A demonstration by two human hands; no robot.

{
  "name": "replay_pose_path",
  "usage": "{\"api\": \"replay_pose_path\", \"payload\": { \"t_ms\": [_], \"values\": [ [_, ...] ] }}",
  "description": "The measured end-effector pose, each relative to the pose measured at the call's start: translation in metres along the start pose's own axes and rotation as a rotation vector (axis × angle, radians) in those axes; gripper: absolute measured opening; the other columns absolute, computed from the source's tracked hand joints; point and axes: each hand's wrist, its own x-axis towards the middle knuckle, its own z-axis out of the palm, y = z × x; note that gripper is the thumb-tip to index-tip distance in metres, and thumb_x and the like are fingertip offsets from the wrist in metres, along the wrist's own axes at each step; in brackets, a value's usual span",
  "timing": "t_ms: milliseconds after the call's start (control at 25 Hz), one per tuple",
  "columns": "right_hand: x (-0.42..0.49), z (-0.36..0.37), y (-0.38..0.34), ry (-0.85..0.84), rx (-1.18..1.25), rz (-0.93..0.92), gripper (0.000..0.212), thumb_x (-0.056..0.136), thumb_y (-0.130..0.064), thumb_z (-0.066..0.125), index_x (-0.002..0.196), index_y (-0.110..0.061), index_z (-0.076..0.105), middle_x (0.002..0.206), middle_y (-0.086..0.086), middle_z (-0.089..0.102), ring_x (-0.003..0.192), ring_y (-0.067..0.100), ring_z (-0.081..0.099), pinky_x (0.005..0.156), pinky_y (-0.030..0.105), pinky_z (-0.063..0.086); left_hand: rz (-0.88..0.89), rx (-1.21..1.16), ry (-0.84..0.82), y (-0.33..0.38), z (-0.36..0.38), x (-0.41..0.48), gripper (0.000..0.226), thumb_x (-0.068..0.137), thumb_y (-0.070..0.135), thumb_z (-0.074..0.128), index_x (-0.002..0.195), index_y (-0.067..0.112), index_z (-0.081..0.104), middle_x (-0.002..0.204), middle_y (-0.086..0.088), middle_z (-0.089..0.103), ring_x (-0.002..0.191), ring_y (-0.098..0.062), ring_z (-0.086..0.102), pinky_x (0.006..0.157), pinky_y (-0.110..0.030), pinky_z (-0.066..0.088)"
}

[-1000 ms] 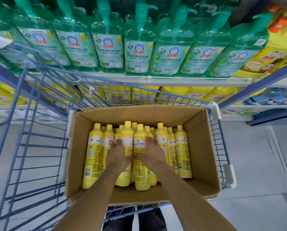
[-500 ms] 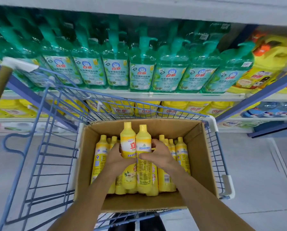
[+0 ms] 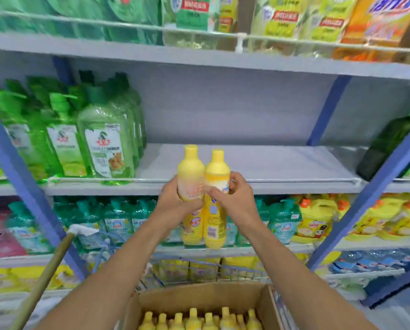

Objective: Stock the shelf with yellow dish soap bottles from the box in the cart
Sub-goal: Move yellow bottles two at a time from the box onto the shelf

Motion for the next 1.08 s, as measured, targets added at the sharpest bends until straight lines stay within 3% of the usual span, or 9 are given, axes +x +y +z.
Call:
{"api": "replay_pose_path", "payload": {
  "t_ms": [240,480,640,800,880,1000,1080],
  "values": [
    [0.088,-0.024,-0.059,-0.085,0.022,-0.146,0.041,0.079,-0.019,0.086,0.117,-0.017,0.07,0.109,-0.001,0.077,0.099,0.011,0.073,0.08,0.027,0.059,0.11,-0.025,0.061,0.072,0.011,0.073,0.039,0.074,-0.005,0.078,0.101,0.021,0.065,0.09,0.003,0.077,0.08,-0.008,0.074,0.063,-0.021,0.057],
    [0.153,-0.037,-0.052,-0.178,0.16,-0.114,0.025,0.087,-0.021,0.078,0.111,-0.016,0.074,0.102,0.003,0.079,0.094,0.02,0.076,0.08,0.033,0.061,0.112,-0.066,0.204,0.079,0.027,0.135,0.039,0.073,0.0,0.082,0.105,0.014,0.066,0.089,0.002,0.076,0.075,-0.008,0.074,0.06,-0.022,0.057],
    [0.185,-0.031,-0.039,-0.143,0.256,-0.092,0.04,0.087,-0.017,0.078,0.124,-0.015,0.065,0.113,0.003,0.076,0.102,0.021,0.074,0.087,0.037,0.061,0.096,-0.079,0.203,0.067,0.027,0.158,0.041,0.071,-0.003,0.082,0.106,0.012,0.066,0.093,-0.004,0.077,0.08,-0.014,0.075,0.067,-0.029,0.061],
    [0.199,-0.024,-0.02,-0.181,0.202,-0.088,0.045,0.086,-0.008,0.077,0.127,-0.009,0.06,0.119,0.005,0.074,0.11,0.021,0.071,0.096,0.039,0.057,0.083,-0.088,0.186,0.04,0.026,0.167,0.042,0.072,0.001,0.084,0.107,0.016,0.067,0.096,-0.001,0.078,0.086,-0.015,0.075,0.071,-0.03,0.061],
    [0.199,-0.026,-0.016,-0.202,0.161,-0.105,0.045,0.085,-0.009,0.079,0.126,-0.009,0.061,0.118,0.004,0.074,0.109,0.02,0.071,0.094,0.039,0.058,0.11,-0.077,0.154,0.033,0.025,0.171,0.044,0.073,0.002,0.083,0.11,0.018,0.067,0.1,-0.001,0.077,0.09,-0.016,0.075,0.077,-0.034,0.062],
    [0.191,-0.033,-0.008,-0.181,0.023,-0.147,0.047,0.078,-0.018,0.087,0.119,-0.015,0.064,0.108,0.002,0.076,0.1,0.02,0.074,0.084,0.036,0.061,0.128,-0.052,0.059,0.028,0.024,0.17,0.054,0.072,0.003,0.085,0.118,0.02,0.062,0.108,0.003,0.076,0.096,-0.01,0.073,0.079,-0.027,0.06],
    [0.18,-0.04,0.003,-0.13,-0.077,-0.149,0.062,0.069,-0.028,0.093,0.121,-0.02,0.06,0.109,-0.004,0.074,0.099,0.012,0.072,0.081,0.03,0.061,0.111,0.017,0.061,0.018,0.026,0.164,0.064,0.067,0.01,0.09,0.121,0.022,0.059,0.11,0.006,0.074,0.098,-0.005,0.071,0.08,-0.024,0.059]
  ]
}}
